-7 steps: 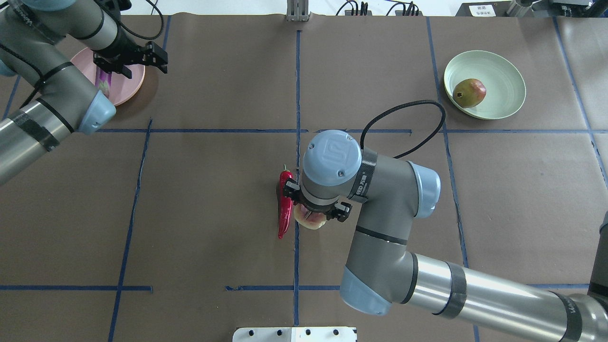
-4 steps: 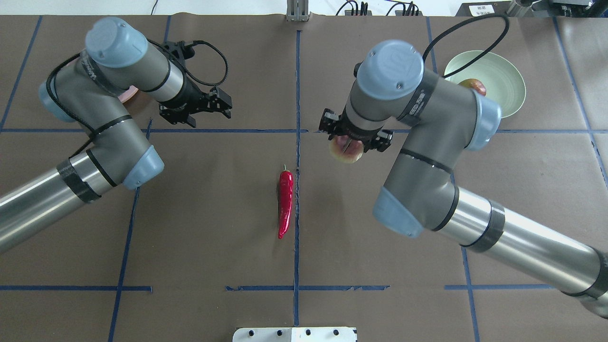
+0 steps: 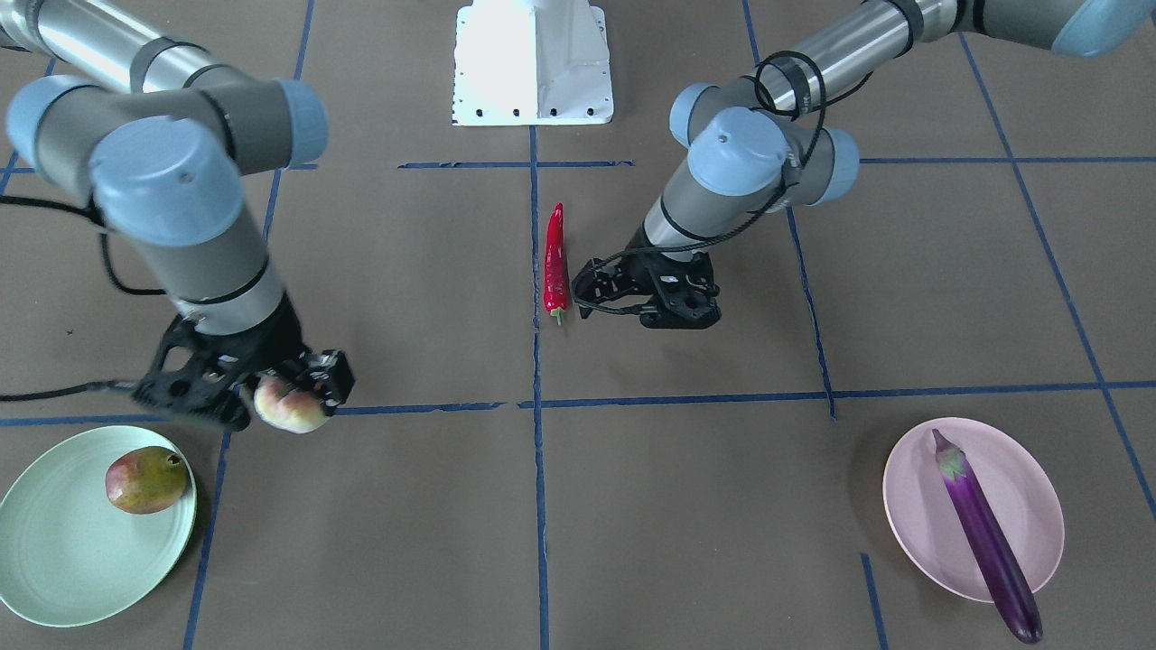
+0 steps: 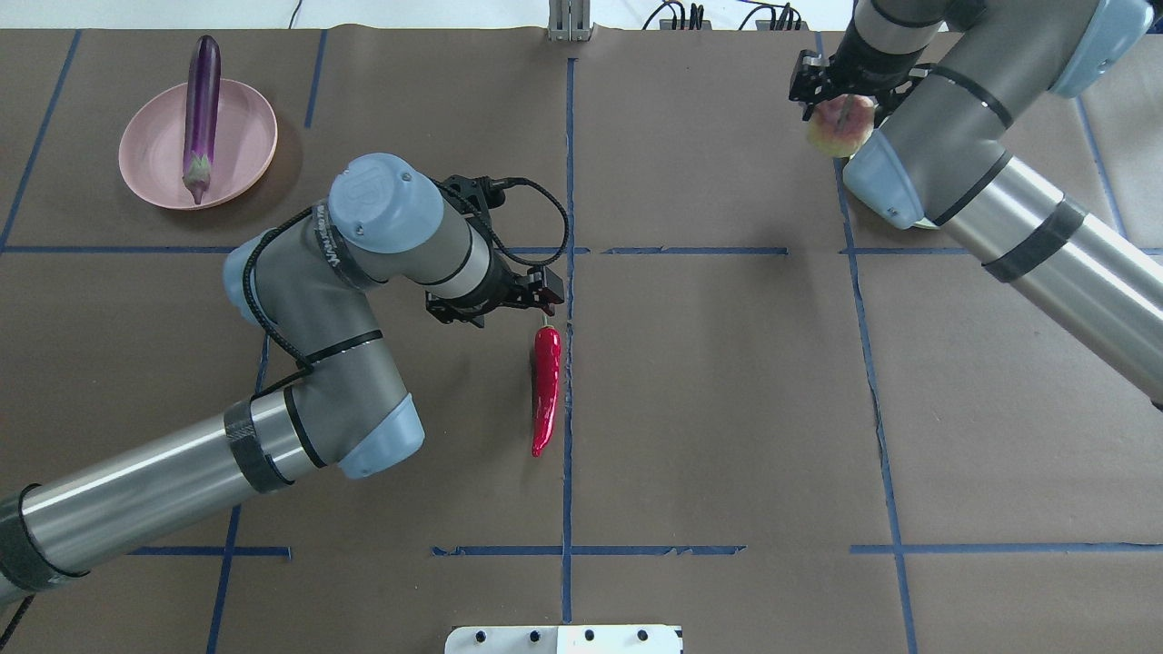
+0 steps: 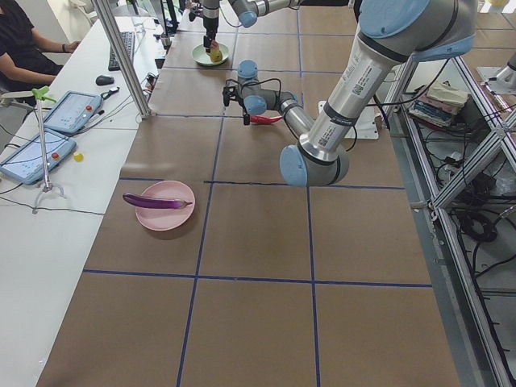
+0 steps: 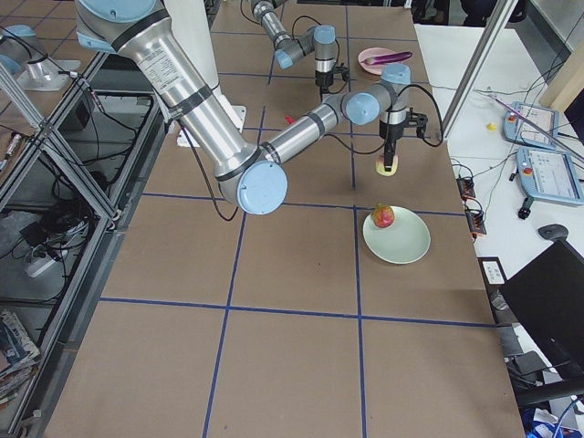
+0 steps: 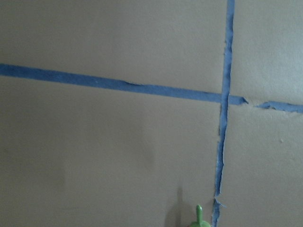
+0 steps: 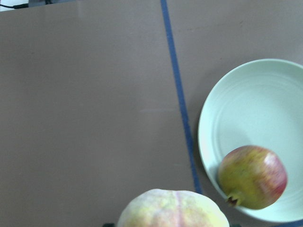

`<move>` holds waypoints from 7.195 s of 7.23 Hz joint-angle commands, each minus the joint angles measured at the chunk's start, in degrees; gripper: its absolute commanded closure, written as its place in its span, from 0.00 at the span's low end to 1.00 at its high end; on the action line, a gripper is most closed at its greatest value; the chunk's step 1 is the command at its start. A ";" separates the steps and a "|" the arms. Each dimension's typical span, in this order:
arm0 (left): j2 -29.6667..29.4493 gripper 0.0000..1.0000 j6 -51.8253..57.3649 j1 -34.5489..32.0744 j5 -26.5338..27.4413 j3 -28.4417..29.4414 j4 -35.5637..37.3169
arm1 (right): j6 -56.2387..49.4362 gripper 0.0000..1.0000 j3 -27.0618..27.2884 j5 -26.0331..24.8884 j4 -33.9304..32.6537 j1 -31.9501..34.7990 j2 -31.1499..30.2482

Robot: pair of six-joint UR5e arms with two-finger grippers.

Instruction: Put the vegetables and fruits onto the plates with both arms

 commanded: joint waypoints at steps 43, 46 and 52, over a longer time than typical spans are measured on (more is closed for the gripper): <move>45.01 0.00 86.54 -56.47 -23.71 -22.41 36.72 | -47.43 0.00 34.67 20.05 -13.58 18.94 -46.58; 46.14 0.00 85.57 -56.47 -23.62 -20.84 36.89 | -47.17 0.00 34.41 19.69 -13.58 18.94 -47.63; 47.56 0.00 86.01 -56.38 -23.80 -20.92 36.80 | -52.60 0.00 30.11 20.22 -9.11 23.31 -51.15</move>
